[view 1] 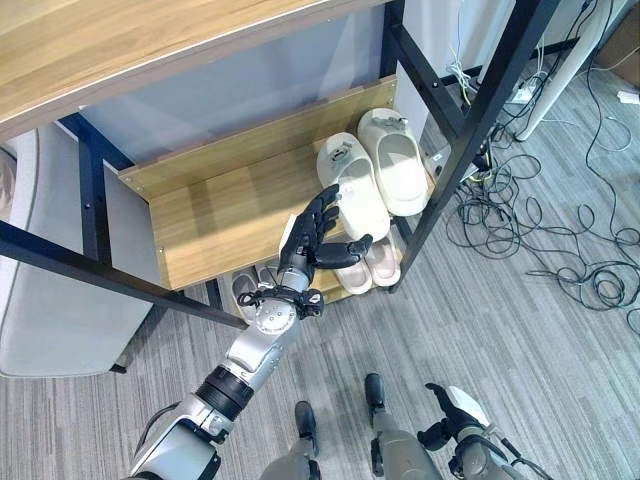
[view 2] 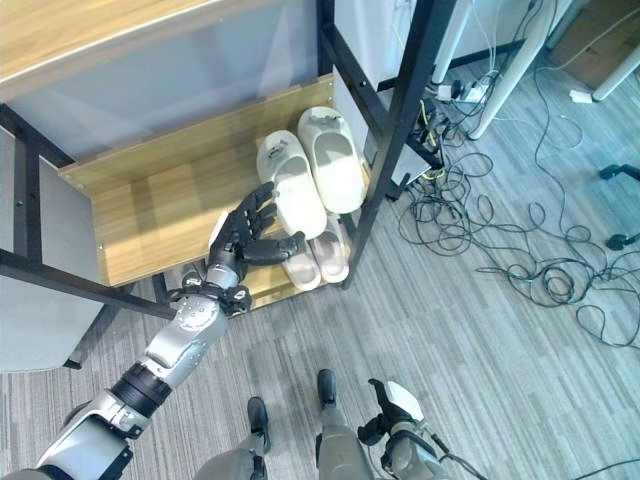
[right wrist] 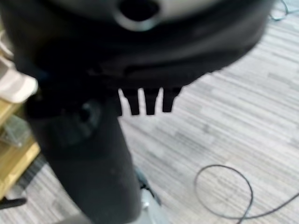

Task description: Arrange the slippers neatly on the shoe rack.

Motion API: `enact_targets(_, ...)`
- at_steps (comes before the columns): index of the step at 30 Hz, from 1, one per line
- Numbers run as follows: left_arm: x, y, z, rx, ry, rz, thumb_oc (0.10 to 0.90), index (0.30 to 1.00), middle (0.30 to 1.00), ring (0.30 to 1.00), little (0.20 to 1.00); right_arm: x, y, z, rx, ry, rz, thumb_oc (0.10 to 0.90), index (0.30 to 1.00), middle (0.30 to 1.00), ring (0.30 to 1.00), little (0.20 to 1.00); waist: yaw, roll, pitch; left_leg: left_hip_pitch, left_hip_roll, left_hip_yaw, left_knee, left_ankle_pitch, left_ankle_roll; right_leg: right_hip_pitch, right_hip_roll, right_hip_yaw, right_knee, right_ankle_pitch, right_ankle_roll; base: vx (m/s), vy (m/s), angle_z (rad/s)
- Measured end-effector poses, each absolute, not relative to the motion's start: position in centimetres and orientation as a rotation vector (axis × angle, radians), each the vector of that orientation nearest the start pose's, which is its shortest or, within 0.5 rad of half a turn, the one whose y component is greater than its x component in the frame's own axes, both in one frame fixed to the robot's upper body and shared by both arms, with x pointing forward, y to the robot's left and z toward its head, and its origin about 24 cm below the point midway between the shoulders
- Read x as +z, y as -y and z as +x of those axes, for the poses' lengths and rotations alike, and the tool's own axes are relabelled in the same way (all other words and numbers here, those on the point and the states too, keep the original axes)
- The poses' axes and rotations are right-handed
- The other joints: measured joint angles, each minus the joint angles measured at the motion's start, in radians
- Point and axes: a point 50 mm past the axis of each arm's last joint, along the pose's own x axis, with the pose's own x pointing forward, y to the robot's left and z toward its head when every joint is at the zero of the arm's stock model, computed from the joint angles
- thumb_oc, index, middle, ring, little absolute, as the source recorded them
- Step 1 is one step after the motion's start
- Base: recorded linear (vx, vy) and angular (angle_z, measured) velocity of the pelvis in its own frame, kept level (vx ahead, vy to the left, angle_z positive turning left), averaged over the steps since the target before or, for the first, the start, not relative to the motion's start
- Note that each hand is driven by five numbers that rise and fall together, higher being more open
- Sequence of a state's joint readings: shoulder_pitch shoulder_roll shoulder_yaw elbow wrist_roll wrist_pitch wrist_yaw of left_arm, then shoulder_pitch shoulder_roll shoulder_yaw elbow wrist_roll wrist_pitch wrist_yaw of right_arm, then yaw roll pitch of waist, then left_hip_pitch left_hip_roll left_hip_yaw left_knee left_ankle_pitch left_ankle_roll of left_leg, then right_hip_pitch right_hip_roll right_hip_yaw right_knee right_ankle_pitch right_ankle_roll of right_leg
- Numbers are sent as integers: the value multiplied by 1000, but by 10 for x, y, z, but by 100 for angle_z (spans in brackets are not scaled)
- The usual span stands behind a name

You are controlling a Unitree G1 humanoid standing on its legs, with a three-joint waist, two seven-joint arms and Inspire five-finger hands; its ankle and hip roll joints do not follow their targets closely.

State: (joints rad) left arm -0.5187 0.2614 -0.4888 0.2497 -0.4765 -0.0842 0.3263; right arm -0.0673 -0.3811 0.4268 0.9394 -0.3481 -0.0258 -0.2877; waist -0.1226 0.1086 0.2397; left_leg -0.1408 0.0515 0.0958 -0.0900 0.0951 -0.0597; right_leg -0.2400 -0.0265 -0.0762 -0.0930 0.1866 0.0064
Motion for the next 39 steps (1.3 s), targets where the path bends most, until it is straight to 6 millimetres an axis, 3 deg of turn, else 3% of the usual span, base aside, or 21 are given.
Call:
enact_targets(7, 131, -88, 319, -234, 265, -4, 800, 900, 900, 900, 900, -120, 239, 167, 140, -764, -991, 800, 900, 900, 900, 900, 14, 3, -15, 13, 0, -18, 0, 0, 0, 18, -1, -11, 0, -6, 3, -3, -7, 4)
enact_targets(15, 153, -84, 302, -337, 363, -64, 800, 900, 900, 900, 900, -124, 238, 161, 163, -783, -997, 800, 900, 900, 900, 900, 51, 4, -44, 13, -1, -48, 0, 2, -1, 33, -5, -42, 0, -14, 9, -22, -6, 12)
enact_targets(26, 121, -62, 279, -539, 220, -150, 800, 900, 900, 900, 900, -123, 236, 166, 172, -780, -995, 800, 900, 900, 900, 900, 53, 1, -48, 15, -2, -49, 0, 3, 0, 36, -7, -47, 0, -15, 11, -3, -1, 1)
enact_targets(33, 103, -54, 267, -631, 165, -108, 800, 900, 900, 900, 900, -126, 233, 165, 191, -792, -1000, 800, 900, 900, 900, 900, 53, -24, -62, 21, -3, -26, 0, 1, 3, 31, -5, -21, -1, -16, 13, 2, -3, -9)
enact_targets(39, 88, -52, 260, -662, 130, -45, 800, 900, 900, 900, 900, -129, 233, 158, 203, -808, -1007, 800, 900, 900, 900, 900, 51, -24, -65, 17, -5, -3, 0, -2, 6, 17, -5, 2, -1, -13, 12, 8, 9, -10)
